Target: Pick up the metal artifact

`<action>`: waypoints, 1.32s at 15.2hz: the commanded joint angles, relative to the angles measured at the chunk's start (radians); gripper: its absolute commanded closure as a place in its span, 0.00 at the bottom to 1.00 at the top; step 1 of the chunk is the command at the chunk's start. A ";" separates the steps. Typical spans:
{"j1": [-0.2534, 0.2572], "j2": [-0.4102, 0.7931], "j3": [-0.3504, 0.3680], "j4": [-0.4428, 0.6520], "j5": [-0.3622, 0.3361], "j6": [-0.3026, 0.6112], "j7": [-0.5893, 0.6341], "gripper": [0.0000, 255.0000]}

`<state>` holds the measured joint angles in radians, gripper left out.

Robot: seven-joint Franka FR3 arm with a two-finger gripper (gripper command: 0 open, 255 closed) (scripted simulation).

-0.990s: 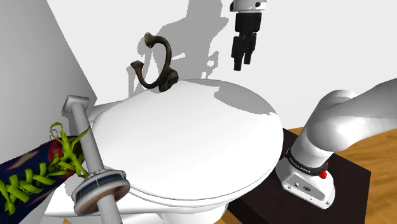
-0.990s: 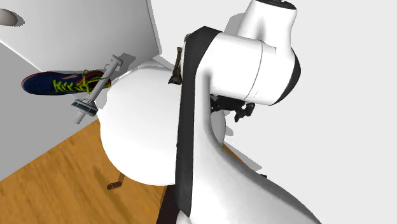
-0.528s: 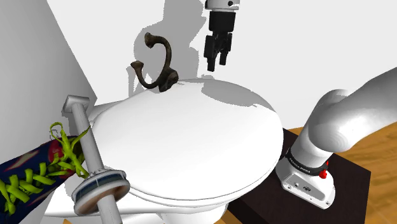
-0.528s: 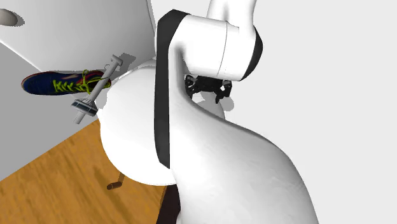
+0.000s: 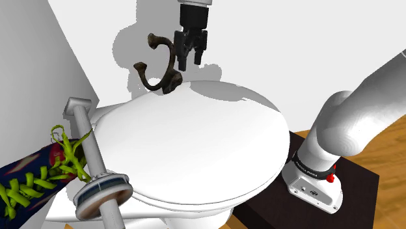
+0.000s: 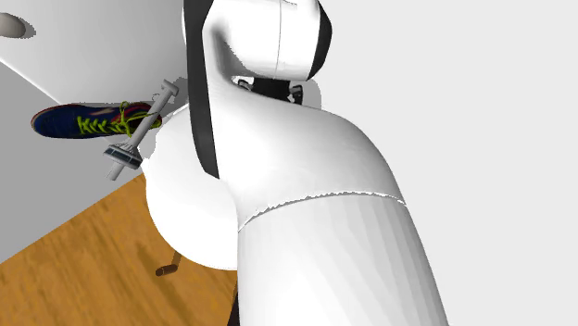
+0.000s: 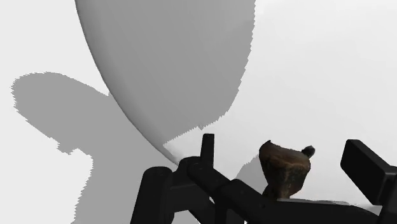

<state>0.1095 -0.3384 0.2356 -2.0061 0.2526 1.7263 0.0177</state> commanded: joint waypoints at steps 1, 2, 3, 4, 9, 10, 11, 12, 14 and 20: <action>0.009 0.046 0.020 0.050 0.000 0.021 0.015 0.00; 0.014 0.072 0.032 0.079 -0.001 0.030 0.025 0.00; 0.016 0.085 0.037 0.094 -0.003 0.034 0.031 0.00; 0.017 0.083 0.038 0.079 -0.002 0.047 0.028 0.00; 0.019 0.078 0.041 0.007 0.004 0.113 0.016 0.00; 0.020 0.077 0.042 -0.007 0.005 0.126 0.013 0.00; 0.020 0.077 0.043 -0.014 0.006 0.133 0.012 0.00; 0.020 0.077 0.043 -0.015 0.006 0.133 0.012 0.00; 0.020 0.076 0.042 -0.016 0.007 0.134 0.011 1.00; 0.020 0.076 0.042 -0.016 0.006 0.133 0.011 1.00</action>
<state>0.1294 -0.2638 0.2776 -2.0215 0.2595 1.8598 0.0285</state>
